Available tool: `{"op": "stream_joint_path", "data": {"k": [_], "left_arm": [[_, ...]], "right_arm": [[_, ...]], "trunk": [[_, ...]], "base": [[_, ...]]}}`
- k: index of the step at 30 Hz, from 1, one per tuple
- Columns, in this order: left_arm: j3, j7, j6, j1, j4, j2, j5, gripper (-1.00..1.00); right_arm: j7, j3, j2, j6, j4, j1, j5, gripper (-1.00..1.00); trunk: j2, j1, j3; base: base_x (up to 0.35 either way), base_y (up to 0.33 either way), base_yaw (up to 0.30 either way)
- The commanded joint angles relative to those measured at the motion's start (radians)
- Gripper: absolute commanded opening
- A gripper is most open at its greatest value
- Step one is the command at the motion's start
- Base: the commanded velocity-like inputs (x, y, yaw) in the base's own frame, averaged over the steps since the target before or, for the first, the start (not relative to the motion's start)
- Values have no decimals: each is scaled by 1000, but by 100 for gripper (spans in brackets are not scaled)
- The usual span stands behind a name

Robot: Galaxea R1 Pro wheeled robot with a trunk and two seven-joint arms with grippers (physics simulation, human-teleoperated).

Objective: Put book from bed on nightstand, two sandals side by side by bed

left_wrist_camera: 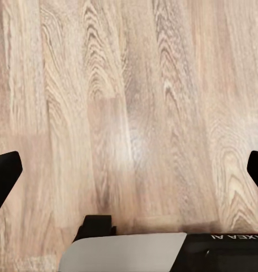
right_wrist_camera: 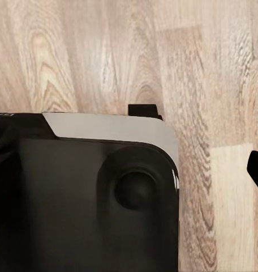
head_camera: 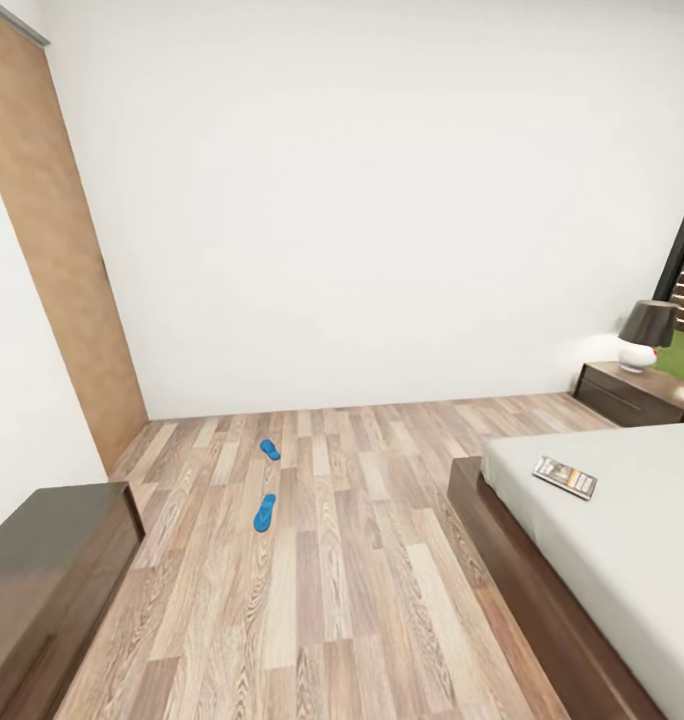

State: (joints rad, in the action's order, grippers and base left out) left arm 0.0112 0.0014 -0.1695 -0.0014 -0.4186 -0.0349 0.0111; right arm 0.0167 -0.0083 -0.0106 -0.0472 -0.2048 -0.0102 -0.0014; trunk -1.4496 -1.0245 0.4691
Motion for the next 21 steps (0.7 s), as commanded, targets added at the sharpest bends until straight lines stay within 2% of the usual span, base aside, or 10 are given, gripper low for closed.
{"op": "stream_joint_path", "data": {"k": [1, 10, 18, 21], "left_arm": [[1, 0, -2, 0, 0, 0, 1, 100], [1, 0, -2, 0, -1, -1, -1, 100], [1, 2, -3, 0, -5, 0, 1, 100], [-1, 7, 2, -3, -28, -8, -2, 100]], "right_arm": [[2, -1, 0, -3, 1, -1, 0, 100], [2, -1, 0, -6, -2, -1, 0, 100], [3, 0, 1, -18, -45, -1, 1, 100], [3, -1, 0, -19, -60, -1, 1, 100]], "trunk": [[0, -1, 1], [0, -1, 1], [0, -1, 1], [0, -1, 1]], "base": [[291, 127, 0], [289, 131, 0], [280, 136, 0], [287, 137, 0]]}}
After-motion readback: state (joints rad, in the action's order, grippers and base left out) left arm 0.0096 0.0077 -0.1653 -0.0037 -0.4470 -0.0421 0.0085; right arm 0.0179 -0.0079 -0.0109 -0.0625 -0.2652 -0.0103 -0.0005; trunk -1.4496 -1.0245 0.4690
